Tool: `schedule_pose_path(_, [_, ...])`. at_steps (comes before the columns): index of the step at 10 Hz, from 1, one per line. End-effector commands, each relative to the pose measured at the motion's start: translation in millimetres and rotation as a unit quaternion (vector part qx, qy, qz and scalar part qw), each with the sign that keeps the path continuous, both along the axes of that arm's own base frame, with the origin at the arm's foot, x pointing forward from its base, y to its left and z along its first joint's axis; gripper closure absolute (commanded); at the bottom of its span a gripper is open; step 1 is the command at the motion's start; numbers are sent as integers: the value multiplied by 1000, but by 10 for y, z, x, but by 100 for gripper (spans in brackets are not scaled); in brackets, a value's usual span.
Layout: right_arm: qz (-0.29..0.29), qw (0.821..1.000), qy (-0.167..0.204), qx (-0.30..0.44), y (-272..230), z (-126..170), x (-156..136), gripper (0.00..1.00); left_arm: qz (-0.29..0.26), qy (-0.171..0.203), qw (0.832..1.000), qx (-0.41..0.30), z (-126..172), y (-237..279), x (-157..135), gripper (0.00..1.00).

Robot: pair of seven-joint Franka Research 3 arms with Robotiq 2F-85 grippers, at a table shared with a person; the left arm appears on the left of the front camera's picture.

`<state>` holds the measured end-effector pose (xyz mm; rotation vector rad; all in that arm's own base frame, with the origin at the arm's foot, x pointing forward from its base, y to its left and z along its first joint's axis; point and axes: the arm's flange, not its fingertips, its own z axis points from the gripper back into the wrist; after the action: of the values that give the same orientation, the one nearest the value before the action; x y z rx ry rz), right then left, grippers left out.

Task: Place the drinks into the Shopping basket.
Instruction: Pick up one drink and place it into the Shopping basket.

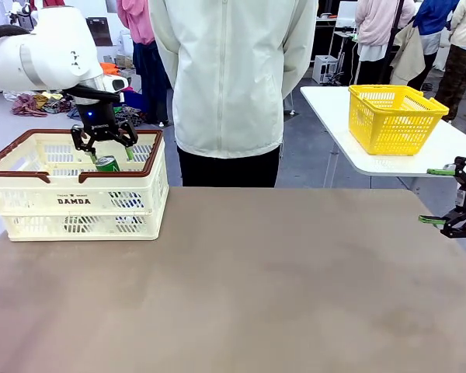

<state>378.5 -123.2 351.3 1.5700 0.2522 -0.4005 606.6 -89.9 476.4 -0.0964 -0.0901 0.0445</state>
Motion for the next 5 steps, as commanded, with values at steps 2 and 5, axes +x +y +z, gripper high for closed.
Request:
schedule_pose_path(2, [6, 1000, 5, -3, -2, 42, -6, 0, -7, -47, 999, -24, 471, 49, -268, 0])
schedule_pose_path(5, [6, 1000, 5, -3, -2, 42, -6, 0, -22, -64, 996, -51, 1114, 61, -908, 0])
